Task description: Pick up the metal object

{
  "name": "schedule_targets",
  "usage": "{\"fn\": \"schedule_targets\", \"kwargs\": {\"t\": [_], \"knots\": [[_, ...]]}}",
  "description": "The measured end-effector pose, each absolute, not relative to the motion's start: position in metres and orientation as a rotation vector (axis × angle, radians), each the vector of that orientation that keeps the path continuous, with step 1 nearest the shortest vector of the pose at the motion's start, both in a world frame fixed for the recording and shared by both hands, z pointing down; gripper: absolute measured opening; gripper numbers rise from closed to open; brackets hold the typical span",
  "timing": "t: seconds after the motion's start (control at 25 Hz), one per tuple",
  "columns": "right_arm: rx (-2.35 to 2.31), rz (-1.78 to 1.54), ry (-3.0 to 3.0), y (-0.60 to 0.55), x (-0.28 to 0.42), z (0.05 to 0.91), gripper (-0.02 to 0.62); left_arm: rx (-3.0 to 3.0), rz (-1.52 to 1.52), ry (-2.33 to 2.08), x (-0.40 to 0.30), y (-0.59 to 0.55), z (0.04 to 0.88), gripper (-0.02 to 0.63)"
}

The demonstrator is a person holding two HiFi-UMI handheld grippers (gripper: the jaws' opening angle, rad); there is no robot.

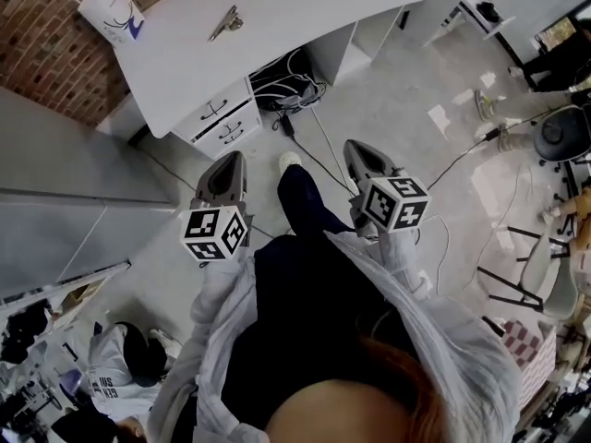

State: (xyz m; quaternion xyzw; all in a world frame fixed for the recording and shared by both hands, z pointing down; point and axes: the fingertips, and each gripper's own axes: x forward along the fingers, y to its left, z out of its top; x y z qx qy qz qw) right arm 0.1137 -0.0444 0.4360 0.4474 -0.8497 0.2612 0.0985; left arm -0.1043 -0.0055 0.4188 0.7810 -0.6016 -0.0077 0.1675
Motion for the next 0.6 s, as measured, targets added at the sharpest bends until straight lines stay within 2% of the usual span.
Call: {"fn": "schedule_targets", "kwargs": {"t": [0.6], "knots": [[1.266, 0.894, -2.570, -0.191, 0.073, 0.436, 0.009, 2.160, 0.000, -1.780, -0.146, -0.136, 0.418, 0.021]]}}
